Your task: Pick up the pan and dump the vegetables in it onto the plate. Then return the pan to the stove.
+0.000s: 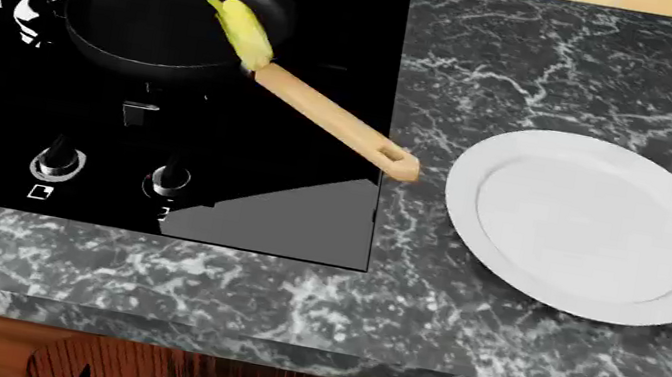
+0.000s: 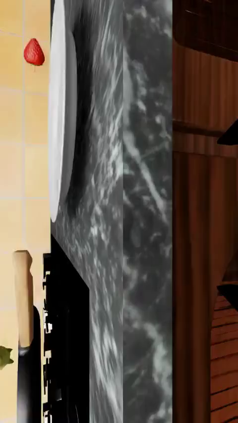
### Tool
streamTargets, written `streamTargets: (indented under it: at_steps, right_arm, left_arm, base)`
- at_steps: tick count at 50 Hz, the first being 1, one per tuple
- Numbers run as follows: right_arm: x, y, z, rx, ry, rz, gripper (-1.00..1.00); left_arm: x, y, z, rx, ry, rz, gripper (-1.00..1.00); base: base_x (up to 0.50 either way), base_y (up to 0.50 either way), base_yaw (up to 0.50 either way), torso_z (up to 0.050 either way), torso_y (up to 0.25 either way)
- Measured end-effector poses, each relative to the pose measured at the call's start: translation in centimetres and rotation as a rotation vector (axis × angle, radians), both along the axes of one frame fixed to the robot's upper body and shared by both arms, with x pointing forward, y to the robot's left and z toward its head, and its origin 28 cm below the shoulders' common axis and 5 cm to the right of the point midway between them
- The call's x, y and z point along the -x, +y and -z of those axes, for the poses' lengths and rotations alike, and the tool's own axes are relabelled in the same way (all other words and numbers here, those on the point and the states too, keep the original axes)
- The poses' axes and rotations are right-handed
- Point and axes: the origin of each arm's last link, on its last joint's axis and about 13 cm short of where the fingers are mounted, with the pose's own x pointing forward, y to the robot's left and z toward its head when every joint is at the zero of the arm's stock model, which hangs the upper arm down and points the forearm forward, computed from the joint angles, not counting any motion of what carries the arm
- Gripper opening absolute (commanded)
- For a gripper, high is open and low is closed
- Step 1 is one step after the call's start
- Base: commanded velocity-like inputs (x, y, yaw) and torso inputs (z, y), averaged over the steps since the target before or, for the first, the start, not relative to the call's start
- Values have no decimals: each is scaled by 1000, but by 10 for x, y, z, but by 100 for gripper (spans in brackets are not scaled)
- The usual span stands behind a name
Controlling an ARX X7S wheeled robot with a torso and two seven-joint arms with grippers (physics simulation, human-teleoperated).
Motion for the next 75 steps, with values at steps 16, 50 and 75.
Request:
streamTargets:
  at_steps: [16,50,75]
  right_arm:
    - [1,0,-2,-3,-21,-10,100]
    - [2,1,-2,6,-20,-19,100]
    - [-1,-4,-22,-5,-15,-11,100]
  left_arm:
    - [-1,1,0,30,9,-8,100]
    - [0,2,0,29,-2,3,100]
    - [6,-3,-17,60,-17,67,100]
  base:
    - [0,0,0,0,0]
    - [0,213,0,1,0]
    - [0,0,0,50,0]
